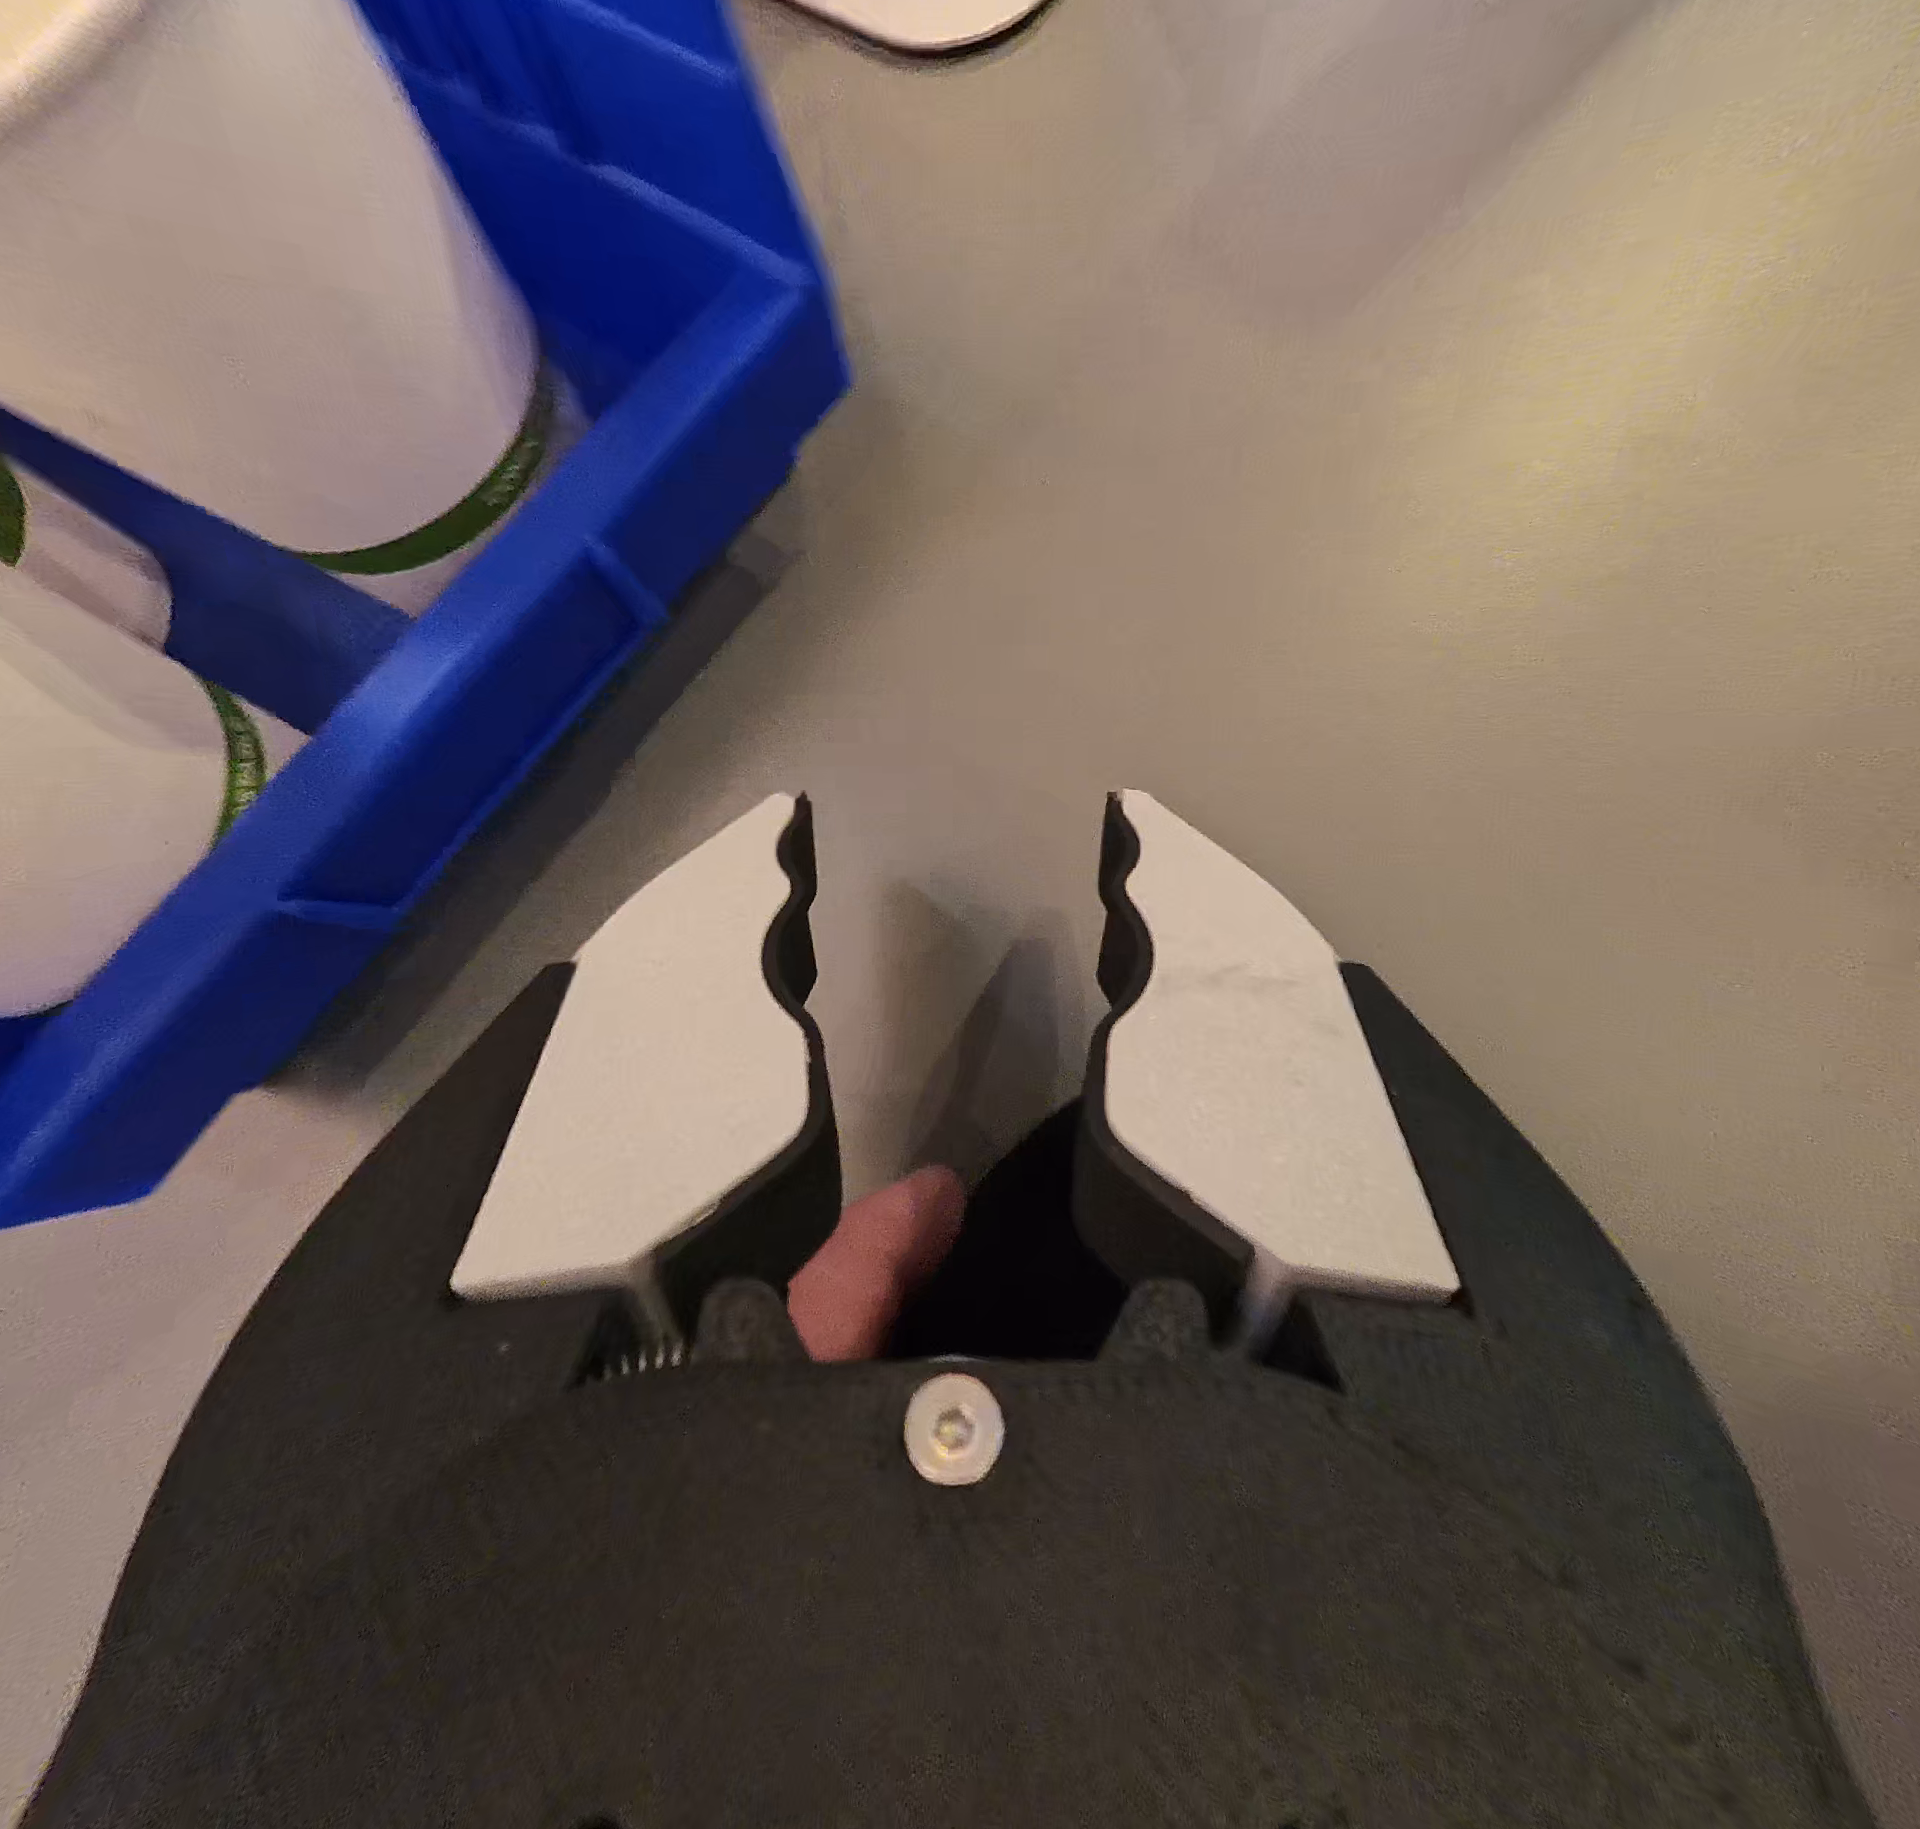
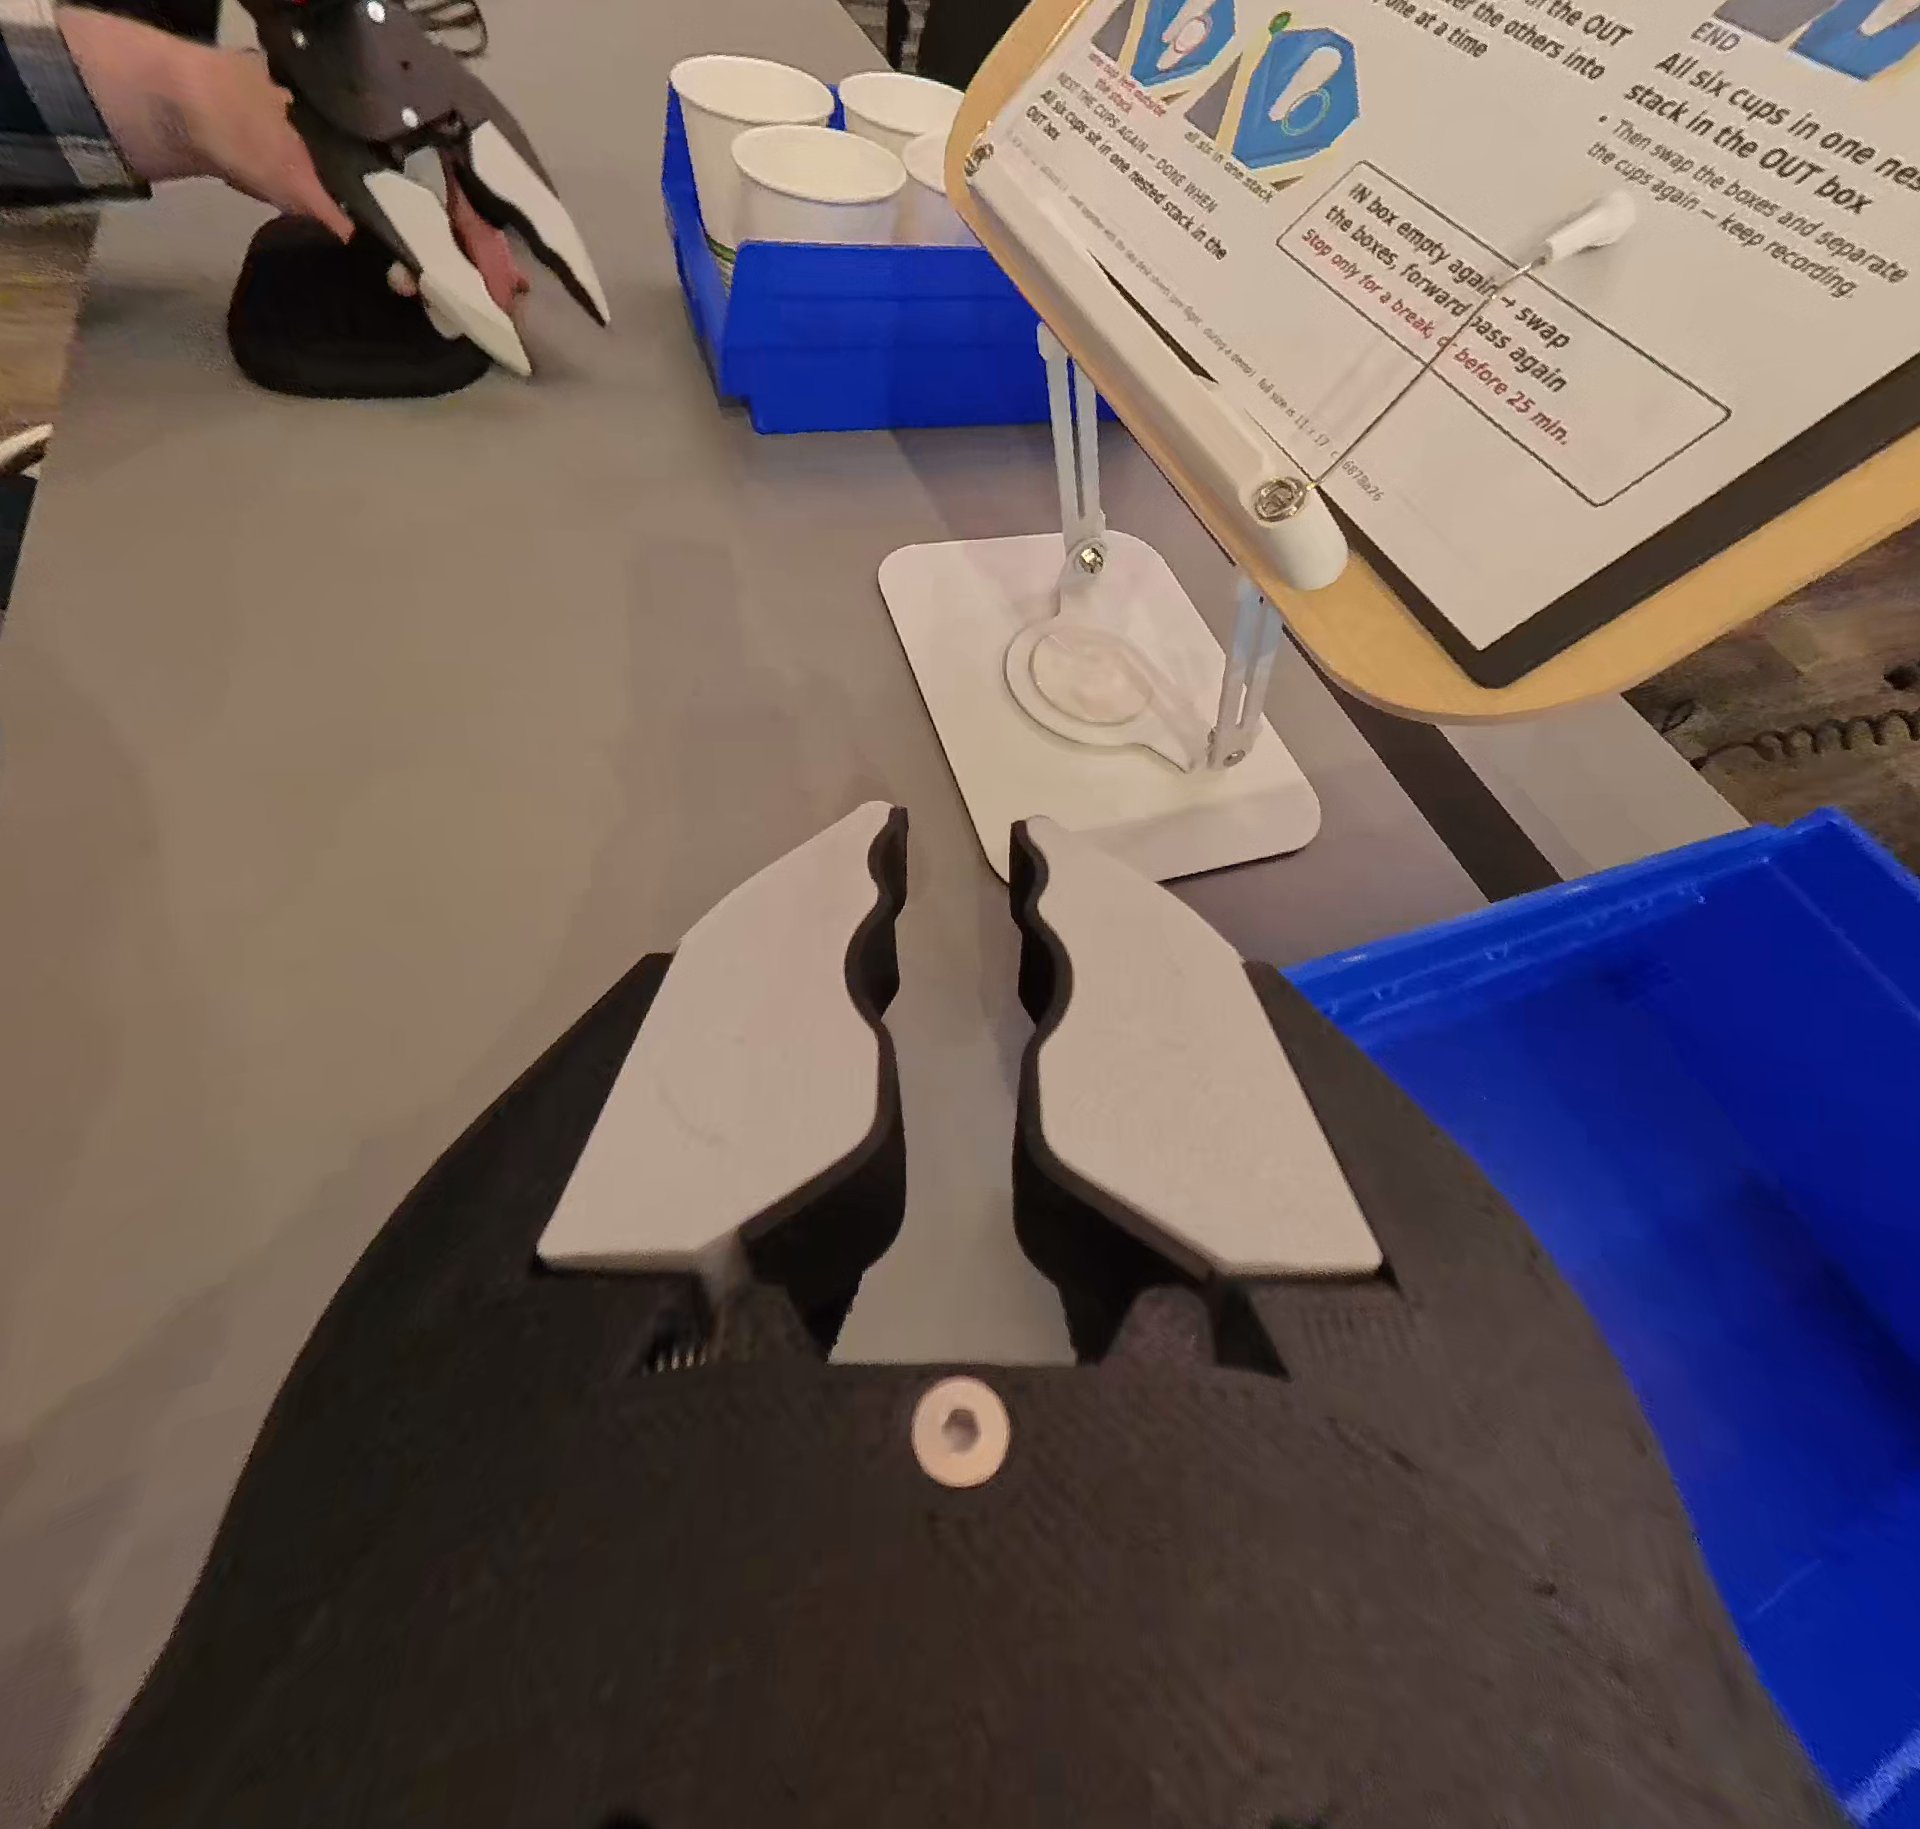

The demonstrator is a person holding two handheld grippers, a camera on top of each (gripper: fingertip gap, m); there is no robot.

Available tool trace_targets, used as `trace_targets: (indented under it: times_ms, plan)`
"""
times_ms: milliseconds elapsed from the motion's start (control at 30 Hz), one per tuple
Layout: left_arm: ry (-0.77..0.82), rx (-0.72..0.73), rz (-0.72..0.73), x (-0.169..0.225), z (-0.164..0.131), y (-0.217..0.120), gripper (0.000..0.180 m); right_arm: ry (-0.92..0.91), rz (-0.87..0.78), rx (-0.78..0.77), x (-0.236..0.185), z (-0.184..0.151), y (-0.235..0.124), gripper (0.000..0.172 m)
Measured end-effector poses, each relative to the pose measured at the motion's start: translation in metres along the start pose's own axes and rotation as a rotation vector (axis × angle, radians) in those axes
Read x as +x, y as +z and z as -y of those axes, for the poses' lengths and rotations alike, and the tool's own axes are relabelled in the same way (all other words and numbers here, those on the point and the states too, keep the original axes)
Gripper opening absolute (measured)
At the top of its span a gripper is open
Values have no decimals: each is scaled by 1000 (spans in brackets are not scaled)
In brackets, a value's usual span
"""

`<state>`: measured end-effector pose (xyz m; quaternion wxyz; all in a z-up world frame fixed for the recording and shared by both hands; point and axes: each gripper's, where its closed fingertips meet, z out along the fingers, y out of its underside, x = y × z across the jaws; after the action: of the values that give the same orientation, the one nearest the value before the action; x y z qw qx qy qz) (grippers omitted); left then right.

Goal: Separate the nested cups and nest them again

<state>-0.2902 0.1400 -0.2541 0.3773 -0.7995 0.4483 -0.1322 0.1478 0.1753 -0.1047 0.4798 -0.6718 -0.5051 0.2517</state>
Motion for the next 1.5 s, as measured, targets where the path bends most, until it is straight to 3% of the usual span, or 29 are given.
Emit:
trace_targets:
  times_ms: [33, 200, 367, 500, 633, 800, 900, 1100, 1400, 1500]
  plan:
    - [28, 4, 15, 10, 0, -2, 52, 1, 5, 9, 0, 3, 0, 19]
    - [37, 121, 178, 8, 21, -20, 55, -50, -18, 29, 12, 27, 7, 24]
    - [14, 429, 346, -44, 115, -78, 66, -130, -37, 43, 25, 67, 7, 31]
    - [88, 384, 403, -91, 157, -92, 73, -168, -65, 71, 41, 98, 3, 29]
    - [207, 304, 220, -94, 173, -67, 74, -171, -54, 129, 52, 121, 5, 27]
    - [353, 98, 101, -96, 172, -39, 72, -133, -67, 231, 62, 128, 2, 22]
    - [382, 27, 103, -110, 170, -33, 73, -115, -68, 187, 67, 115, 6, 21]
    - [349, 101, -36, -106, 189, -35, 70, -126, -113, 120, 78, 98, 12, 21]
    - [340, -163, -127, -93, 126, -11, 66, -99, -78, 83, 77, 85, 30, 20]
    - [323, -190, -153, -91, 120, -3, 57, -102, -60, 72, 74, 82, 36, 20]
